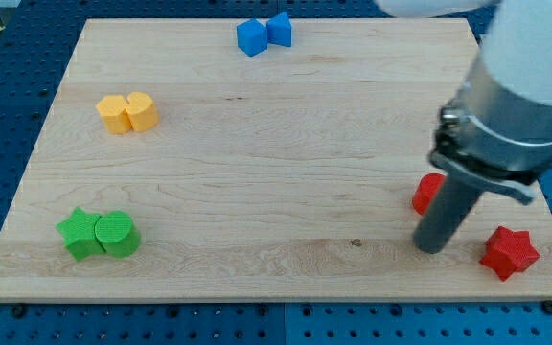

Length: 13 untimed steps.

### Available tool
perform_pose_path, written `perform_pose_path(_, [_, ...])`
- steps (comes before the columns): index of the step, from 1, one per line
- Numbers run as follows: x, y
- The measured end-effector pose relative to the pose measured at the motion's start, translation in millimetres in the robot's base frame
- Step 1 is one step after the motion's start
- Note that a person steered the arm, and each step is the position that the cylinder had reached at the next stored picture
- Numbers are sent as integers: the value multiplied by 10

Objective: Move the red star towards the bottom center

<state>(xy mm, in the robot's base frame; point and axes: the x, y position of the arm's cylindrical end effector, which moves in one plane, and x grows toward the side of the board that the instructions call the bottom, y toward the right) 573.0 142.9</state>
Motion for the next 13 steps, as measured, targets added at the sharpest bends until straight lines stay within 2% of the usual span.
perform_pose_path(3, [-402,62])
perform_pose_path(6, [-185,47])
perform_pose_path(7, [-275,-119])
perform_pose_path(8, [-683,-336])
perform_pose_path(9, [-1193,-134])
perform_pose_path(10, [-1297,738])
perform_pose_path(11, [-1020,1644])
perform_pose_path(12, [-234,2004])
perform_pose_path(13, [364,1986])
